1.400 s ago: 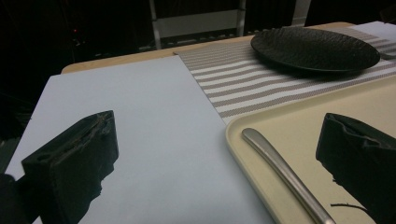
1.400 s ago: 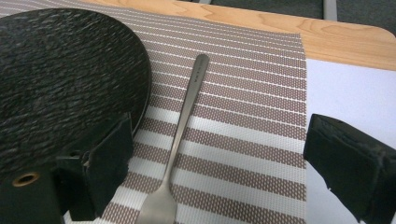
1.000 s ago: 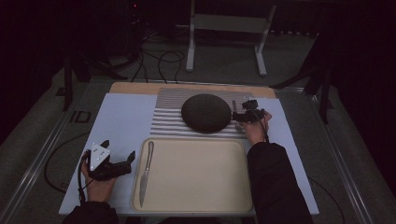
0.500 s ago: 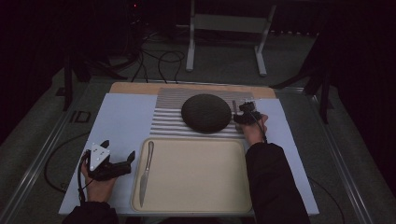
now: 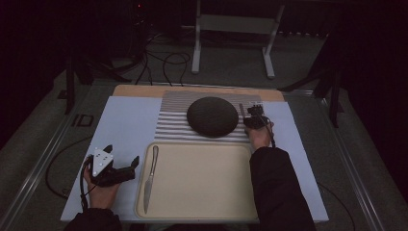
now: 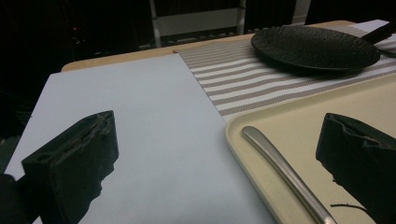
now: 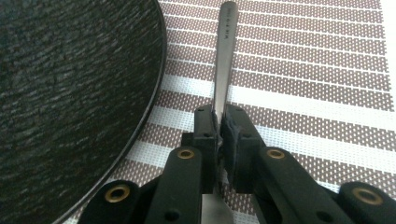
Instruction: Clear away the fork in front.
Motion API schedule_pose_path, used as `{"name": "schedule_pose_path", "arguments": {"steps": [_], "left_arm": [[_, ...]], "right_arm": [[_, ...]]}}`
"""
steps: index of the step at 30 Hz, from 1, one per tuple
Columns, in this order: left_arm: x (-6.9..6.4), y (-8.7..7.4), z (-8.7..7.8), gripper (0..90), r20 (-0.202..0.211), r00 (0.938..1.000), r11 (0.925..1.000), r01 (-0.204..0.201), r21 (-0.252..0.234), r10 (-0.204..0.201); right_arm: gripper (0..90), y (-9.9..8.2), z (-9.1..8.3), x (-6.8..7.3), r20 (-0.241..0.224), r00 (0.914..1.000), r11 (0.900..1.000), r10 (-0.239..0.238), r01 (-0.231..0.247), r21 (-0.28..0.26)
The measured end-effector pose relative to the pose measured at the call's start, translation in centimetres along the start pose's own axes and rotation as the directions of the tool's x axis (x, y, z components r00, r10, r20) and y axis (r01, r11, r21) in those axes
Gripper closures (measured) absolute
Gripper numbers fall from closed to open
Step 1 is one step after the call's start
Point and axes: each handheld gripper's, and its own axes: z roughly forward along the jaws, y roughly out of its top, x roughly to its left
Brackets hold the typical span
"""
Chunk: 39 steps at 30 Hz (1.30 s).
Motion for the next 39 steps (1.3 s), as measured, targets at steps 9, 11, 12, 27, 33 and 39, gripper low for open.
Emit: {"name": "schedule_pose_path", "arguments": {"steps": [9,11,12,27,33,39], "left_arm": [[0.1,0.0,0.1,0.0,-0.003,1.0000,1.0000,0.002,0.005,-0.002],[0.0,0.0,0.1,0.0,-0.002,1.0000,1.0000,-0.001,0.005,0.001],[0.0,0.0,0.1,0.0,-0.001,1.0000,1.0000,-0.002,0.005,0.002],[-0.1,-0.1,0.2,0.0,0.000,1.0000,0.9999,-0.005,0.013,0.005],[-0.1,-0.1,0.2,0.0,0.003,1.0000,0.9999,-0.005,0.017,0.005],[0.0,0.2,0.1,0.0,-0.007,1.0000,0.9999,-0.005,0.015,0.005]], "right_arm": [[85.8,-0.3,-0.3,-0.3,-0.002,1.0000,1.0000,-0.001,0.001,-0.002],[85.8,-0.4,-0.5,-0.5,-0.005,1.0000,1.0000,0.002,-0.002,-0.005],[85.8,-0.5,-0.6,-0.6,-0.007,1.0000,0.9999,0.005,-0.005,-0.009],[85.9,-1.0,-3.6,-1.1,-0.068,0.9974,0.9972,-0.025,0.020,-0.072],[86.0,-0.8,-4.9,-0.9,-0.072,0.9963,0.9943,-0.046,0.038,-0.099],[86.0,-1.2,-6.3,-0.9,-0.084,0.9937,0.9899,-0.074,0.063,-0.127]]}}
